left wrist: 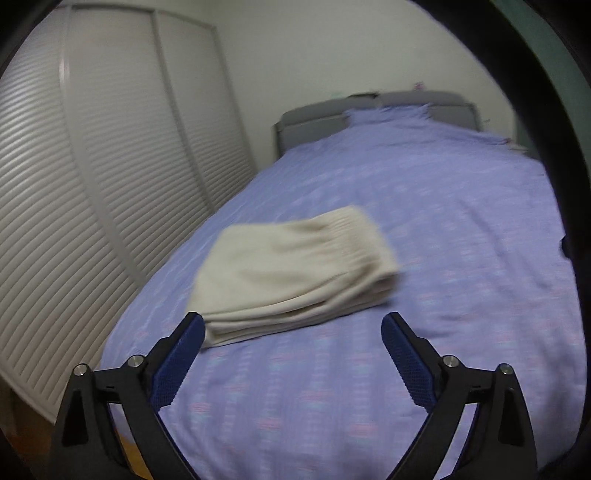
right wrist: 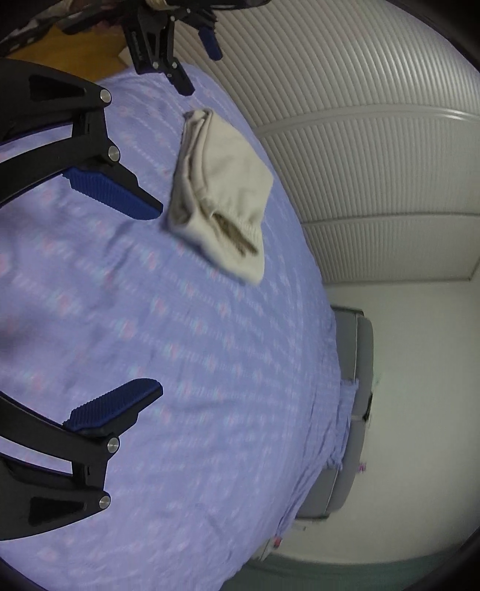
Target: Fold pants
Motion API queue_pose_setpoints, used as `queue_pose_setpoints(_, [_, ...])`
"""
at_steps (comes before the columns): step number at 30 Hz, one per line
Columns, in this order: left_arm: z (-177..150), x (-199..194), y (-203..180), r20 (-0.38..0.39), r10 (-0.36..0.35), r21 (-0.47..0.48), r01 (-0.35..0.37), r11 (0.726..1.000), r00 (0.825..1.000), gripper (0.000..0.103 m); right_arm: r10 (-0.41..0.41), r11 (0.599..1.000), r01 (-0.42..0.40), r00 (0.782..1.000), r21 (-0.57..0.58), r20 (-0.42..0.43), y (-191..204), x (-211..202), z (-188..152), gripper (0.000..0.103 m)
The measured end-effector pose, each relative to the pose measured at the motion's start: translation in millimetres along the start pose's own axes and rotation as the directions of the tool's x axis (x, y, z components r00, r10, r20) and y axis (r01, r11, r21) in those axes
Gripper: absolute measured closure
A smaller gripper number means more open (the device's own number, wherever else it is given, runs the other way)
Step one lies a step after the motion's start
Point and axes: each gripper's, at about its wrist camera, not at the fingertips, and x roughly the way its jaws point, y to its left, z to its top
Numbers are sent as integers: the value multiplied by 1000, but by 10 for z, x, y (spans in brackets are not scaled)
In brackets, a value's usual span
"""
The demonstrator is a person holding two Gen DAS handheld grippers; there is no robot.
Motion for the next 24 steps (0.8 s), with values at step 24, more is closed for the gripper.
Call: queue_pose_setpoints(24, [-139,-1471,-1861,88,-299,-22,302,953,950,0,-214,952,193,975,238,65,-1604,-1909,-1211,12])
